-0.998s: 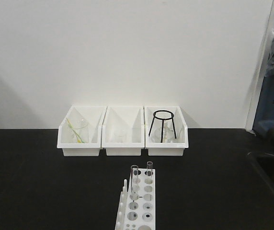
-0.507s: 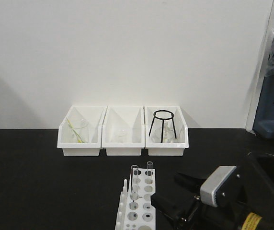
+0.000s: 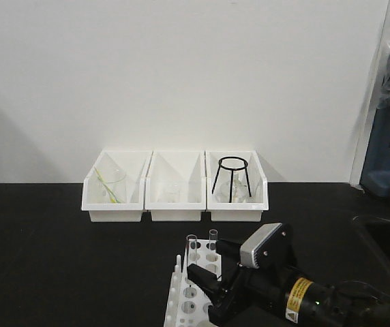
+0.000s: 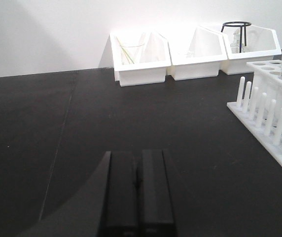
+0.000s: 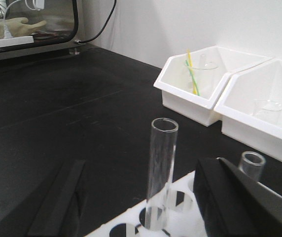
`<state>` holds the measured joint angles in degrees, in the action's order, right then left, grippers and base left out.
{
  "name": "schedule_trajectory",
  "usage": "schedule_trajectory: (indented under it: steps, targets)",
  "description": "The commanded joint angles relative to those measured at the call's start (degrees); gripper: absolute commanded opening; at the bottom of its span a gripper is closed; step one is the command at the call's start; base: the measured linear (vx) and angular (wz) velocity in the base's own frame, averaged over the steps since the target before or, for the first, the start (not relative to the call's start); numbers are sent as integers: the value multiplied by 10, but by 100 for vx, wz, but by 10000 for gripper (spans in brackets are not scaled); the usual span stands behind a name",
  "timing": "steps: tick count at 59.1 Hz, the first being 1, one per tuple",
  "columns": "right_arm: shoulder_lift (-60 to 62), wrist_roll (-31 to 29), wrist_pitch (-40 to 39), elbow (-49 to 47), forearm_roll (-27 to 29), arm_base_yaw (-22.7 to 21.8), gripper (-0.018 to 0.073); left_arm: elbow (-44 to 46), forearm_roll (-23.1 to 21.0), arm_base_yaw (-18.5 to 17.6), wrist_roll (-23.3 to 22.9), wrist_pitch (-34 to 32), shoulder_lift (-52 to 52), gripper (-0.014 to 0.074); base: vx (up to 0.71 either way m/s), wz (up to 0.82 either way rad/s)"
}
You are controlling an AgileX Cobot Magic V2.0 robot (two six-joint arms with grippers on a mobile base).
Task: Flip and reinsert test tube from rack
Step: 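Move the right gripper down around a clear glass test tube, then close the right gripper and lift the test tube out of the rack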
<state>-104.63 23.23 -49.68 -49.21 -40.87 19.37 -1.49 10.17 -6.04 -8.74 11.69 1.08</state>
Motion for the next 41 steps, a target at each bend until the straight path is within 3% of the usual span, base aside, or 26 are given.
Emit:
schedule_trajectory:
  steps: [1, 41]
  targets:
    - [-1, 0, -53, -38, 7, 3, 508, 2, -3, 0, -6, -47, 4, -6, 0, 0]
    - [-105, 29, -65, -149, 16, 3, 486, 2, -3, 0, -6, -47, 4, -6, 0, 0]
